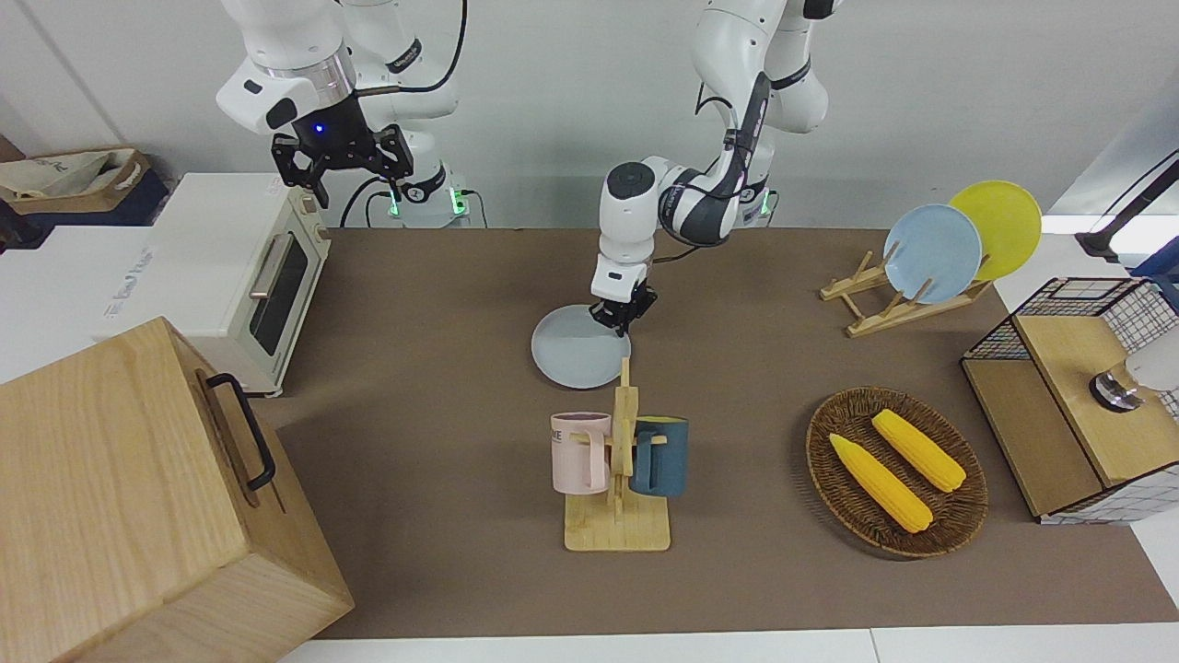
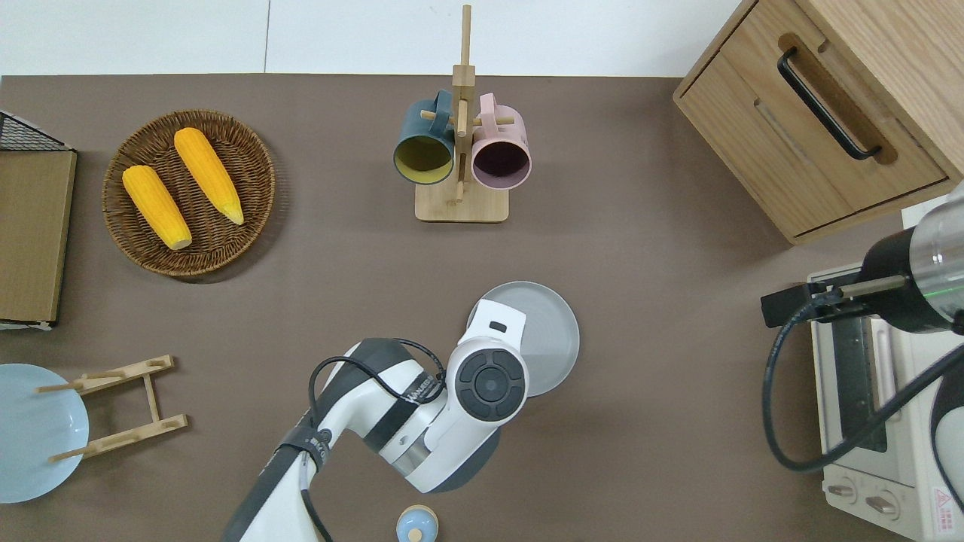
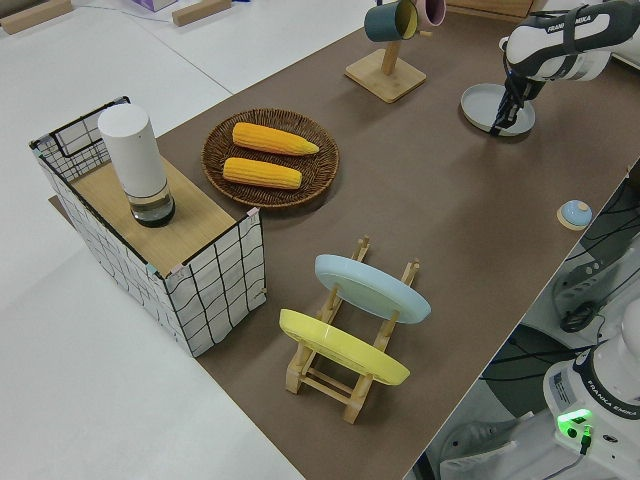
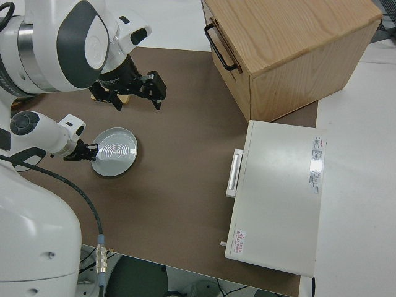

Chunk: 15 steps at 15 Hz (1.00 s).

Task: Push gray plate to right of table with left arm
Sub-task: 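Keep pushing the gray plate with the left gripper toward the toaster oven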

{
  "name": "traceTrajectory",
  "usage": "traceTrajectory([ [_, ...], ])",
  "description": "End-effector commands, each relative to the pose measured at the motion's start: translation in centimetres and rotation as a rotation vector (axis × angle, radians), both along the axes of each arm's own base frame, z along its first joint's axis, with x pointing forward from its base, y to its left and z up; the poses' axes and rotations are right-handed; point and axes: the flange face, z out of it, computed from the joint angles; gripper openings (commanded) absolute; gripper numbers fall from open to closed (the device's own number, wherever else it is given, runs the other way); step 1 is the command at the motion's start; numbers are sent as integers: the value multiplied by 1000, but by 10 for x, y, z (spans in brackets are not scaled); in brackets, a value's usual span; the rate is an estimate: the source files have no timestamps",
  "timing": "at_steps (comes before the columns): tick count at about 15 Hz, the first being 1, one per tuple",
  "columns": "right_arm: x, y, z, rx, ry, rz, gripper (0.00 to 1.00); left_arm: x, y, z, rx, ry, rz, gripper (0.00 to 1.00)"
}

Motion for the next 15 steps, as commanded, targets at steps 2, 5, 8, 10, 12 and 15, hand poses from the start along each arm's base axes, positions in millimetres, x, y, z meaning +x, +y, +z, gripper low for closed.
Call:
traceTrajectory([
  [2,-3,-2,4,9,5,-6,983,0,-50,-25,17,8,27,0],
  [5,-3,-2,4,9,5,-5,983,-10,-63,-34,21,16,31,0],
  [8,-2,-2,4,9,5,-6,983,-8,-90,-28,-6,-5,45,0],
  [10,-3,-2,4,9,5,-6,983,-13,-107,-34,4,2,48,0],
  [12,-3,-2,4,9,5,-5,983,-11,-122,-38,26,19,58,0],
  [15,-2,-2,4,9,5,-6,983,-13,-136,-36,26,17,52,0],
])
